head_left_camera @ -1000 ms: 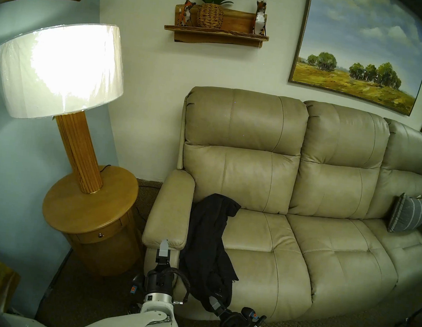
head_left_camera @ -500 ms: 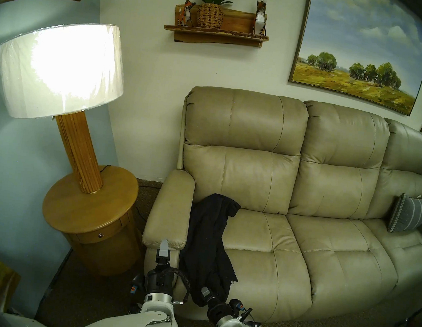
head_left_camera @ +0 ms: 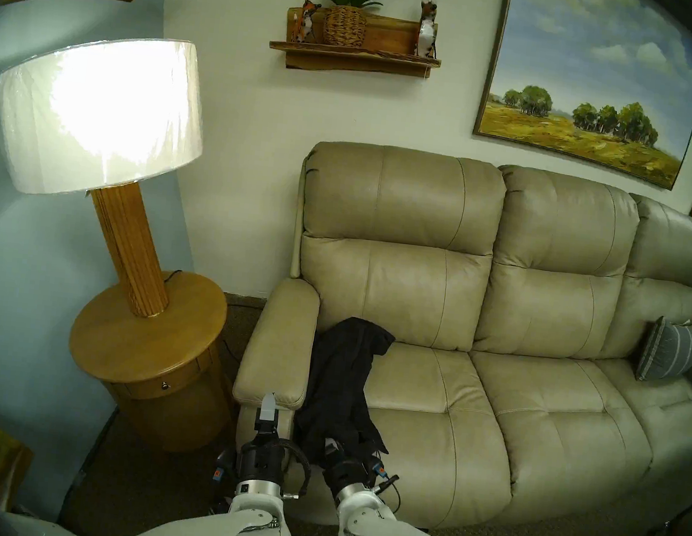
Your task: Drape jacket on sofa arm
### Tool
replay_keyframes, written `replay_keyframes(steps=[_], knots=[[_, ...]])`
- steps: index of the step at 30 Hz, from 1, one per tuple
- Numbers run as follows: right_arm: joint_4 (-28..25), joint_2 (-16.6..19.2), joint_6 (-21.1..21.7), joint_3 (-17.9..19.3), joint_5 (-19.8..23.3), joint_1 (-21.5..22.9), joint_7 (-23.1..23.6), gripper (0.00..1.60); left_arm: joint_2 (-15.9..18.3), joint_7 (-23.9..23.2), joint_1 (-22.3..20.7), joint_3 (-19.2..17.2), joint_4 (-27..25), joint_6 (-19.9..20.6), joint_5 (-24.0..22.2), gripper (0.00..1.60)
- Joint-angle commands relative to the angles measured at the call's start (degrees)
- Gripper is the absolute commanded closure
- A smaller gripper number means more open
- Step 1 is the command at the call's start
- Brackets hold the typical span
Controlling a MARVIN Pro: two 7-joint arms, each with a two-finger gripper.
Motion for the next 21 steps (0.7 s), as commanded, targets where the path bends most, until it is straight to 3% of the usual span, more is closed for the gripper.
replay_keyframes(steps=[1, 10, 21], knots=[[-7.04, -0.57, -2.19, -0.75, -4.99, 6.14, 4.18, 1.60, 1.61, -0.80, 0.93, -0.88, -1.21, -0.35, -0.09, 0.00], [-7.87, -3.51, -2.61, -3.64, -12.73, 11.44, 2.32, 1.60, 1.36, -0.61, 1.86, -0.93, -1.27, -0.12, -0.23, 0.00], [-8.44, -7.99, 2.17, -6.17, -17.98, 16.33, -0.31, 1.60, 2.83, -0.19, 2.08, -1.60, -0.22, 1.04, -0.41, 0.00]])
